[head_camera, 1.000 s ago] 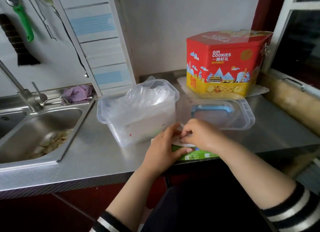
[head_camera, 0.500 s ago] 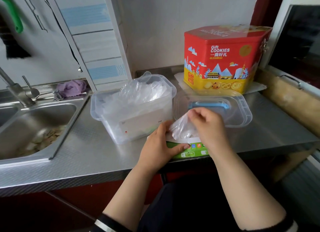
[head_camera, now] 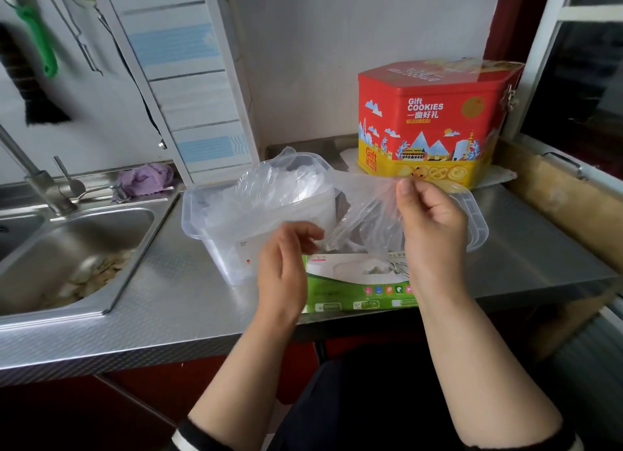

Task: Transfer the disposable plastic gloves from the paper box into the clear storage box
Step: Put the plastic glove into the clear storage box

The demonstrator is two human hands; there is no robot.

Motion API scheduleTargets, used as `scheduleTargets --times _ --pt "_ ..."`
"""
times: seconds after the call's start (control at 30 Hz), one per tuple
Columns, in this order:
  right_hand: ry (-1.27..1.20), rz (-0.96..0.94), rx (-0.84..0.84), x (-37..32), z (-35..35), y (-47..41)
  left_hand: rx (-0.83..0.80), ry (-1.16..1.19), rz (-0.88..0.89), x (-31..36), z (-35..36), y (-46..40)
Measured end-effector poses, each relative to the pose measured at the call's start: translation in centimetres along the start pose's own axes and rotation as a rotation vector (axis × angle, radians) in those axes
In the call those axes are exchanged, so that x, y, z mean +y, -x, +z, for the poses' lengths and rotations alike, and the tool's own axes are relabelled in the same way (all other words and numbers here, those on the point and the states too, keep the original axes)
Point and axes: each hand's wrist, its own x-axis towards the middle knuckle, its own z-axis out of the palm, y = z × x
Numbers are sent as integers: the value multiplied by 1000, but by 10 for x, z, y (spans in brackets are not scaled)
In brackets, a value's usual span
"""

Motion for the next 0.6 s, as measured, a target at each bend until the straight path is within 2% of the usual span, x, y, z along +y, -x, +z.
scheduleTargets --times 0.13,0.2,0.23,0.33,0.47,0.53,0.6 --pt "82 -182 -135 -2 0 4 -354 392 -485 48 -3 -42" --pt "160 -309 -242 -2 -1 9 -429 496 -601 63 -8 -59" --pt "210 -371 -286 -1 -2 10 -459 477 -613 68 -10 -66" --pt "359 -529 -346 7 -2 5 -438 283 -501 76 -13 -79" --pt "547 -768 -292 13 15 -10 -200 130 -200 79 -11 -89" --pt "644 -813 -273 11 30 -15 -75 80 -73 81 -16 -94" --pt "756 -824 -348 12 48 -17 32 16 19 75 -27 -101"
